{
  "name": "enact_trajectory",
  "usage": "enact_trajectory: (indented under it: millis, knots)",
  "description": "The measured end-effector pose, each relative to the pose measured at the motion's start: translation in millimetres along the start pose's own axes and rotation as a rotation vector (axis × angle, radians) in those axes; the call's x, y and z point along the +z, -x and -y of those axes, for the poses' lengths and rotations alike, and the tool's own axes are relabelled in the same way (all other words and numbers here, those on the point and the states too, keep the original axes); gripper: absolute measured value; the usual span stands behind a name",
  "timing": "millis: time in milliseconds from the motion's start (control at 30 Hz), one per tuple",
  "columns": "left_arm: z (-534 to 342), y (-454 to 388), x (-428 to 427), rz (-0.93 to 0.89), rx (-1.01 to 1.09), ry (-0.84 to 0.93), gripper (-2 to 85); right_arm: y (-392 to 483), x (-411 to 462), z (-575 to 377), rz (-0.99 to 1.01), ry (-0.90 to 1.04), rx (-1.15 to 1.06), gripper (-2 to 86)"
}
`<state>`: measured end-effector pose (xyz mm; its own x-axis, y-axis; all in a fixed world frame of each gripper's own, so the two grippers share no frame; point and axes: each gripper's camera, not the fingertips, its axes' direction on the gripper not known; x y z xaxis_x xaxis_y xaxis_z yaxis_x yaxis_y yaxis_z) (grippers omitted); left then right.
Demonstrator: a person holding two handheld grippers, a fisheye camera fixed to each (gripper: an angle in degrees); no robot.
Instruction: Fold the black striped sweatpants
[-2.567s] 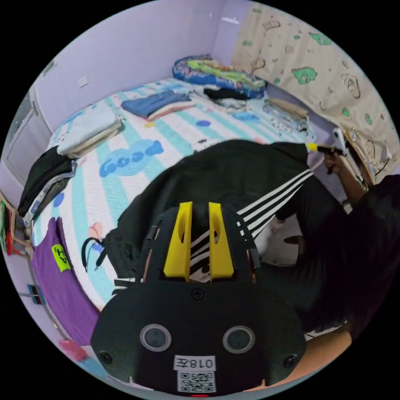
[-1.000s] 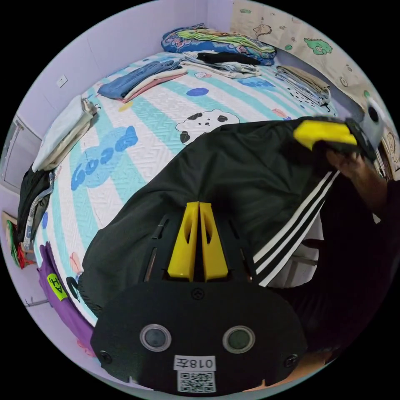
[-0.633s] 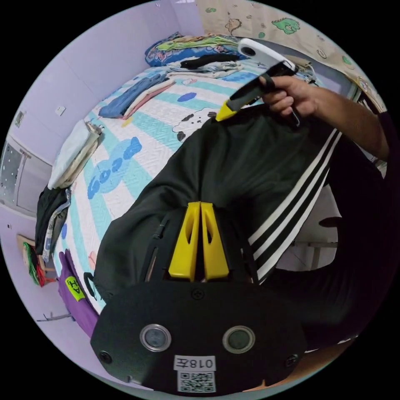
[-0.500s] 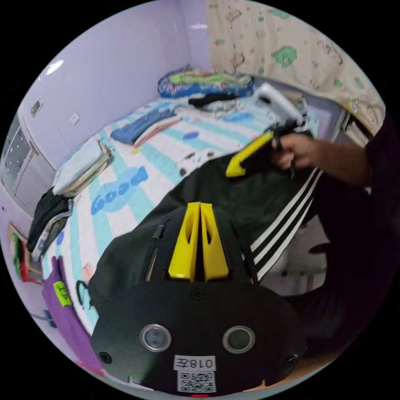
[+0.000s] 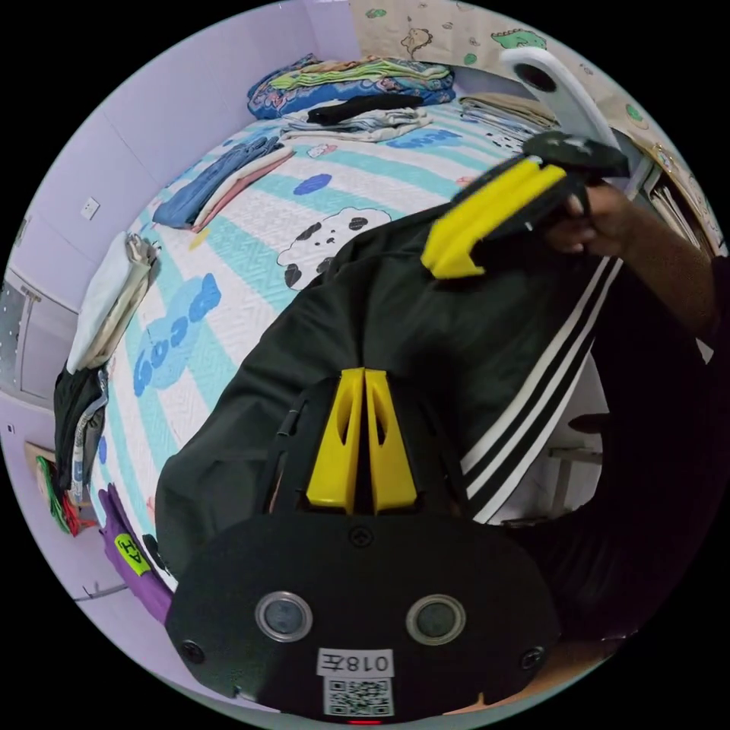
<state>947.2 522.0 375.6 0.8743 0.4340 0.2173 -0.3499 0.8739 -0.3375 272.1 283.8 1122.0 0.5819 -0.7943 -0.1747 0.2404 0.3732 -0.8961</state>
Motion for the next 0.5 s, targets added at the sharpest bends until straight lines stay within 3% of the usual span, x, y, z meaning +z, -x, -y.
enact_trajectory:
  millis: [167, 333, 500]
  knots:
    - [-7, -1, -5, 0.017, 0.019, -0.004, -1.0, -36, 9, 33, -0.032, 0.01, 0.077, 6.6]
    - [-1, -21, -21, 0.021, 0.064, -0.246, -1.0, -28, 34, 40, -0.021, 0.109, 0.012, 5.8]
    - [10, -19, 22, -0.011, 0.041, -0.11, -1.0, -20, 37, 36, 0.0, 0.137, -0.034, 5.6]
